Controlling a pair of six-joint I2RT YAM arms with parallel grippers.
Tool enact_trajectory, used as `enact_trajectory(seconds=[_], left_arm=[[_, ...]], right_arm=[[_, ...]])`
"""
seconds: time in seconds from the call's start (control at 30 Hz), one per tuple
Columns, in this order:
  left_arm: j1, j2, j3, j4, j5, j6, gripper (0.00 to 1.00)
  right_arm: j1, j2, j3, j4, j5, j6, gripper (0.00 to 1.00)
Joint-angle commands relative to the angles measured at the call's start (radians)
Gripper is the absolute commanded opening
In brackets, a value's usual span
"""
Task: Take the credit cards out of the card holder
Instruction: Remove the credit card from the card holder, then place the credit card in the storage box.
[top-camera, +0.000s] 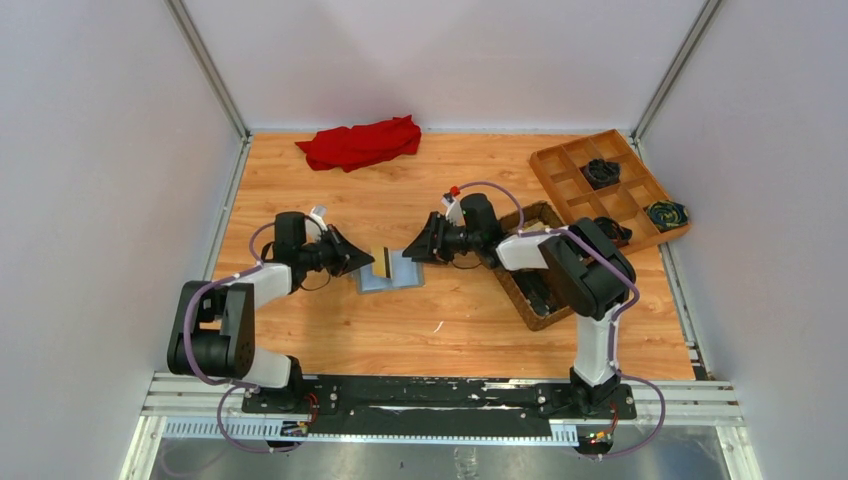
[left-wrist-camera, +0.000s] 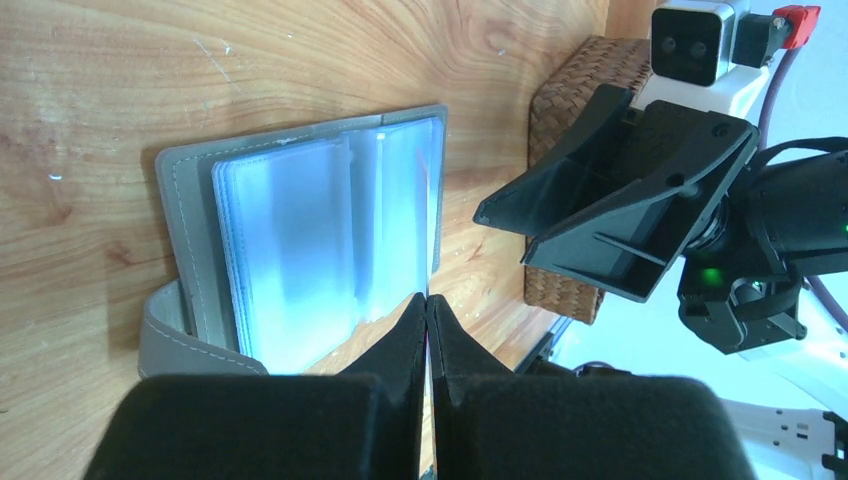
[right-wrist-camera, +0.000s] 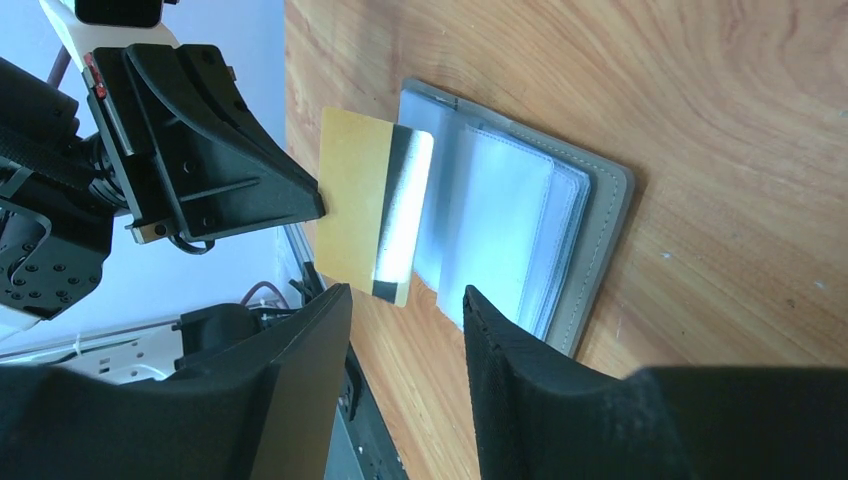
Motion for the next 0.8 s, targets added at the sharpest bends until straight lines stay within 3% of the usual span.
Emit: enact_trajectory(seconds=[0.0, 0.2, 0.53, 0.77], left_arm=[[0.007, 0.002, -0.012, 0.007, 0.016, -0.010, 0.00], [0.005, 0.013, -0.010, 0.007, 0.020, -0.005, 0.00], [0.007, 0.005, 0.005, 0.007, 0.087, -0.036, 0.00], [0.007, -0.011, 0.016, 0.006, 0.084, -0.052, 0.00]], right_arm=[[-0.013, -0.016, 0.015, -0.052, 0.022, -0.041, 0.50], [0.011, 0.029, 0.055, -0.029, -0.040, -0.029, 0.50], [0.031, 0.168, 0.067, 0.265, -0.163, 0.186, 0.50], [0.030, 0.190, 0.101, 0.338, -0.259, 0.203, 0.53]])
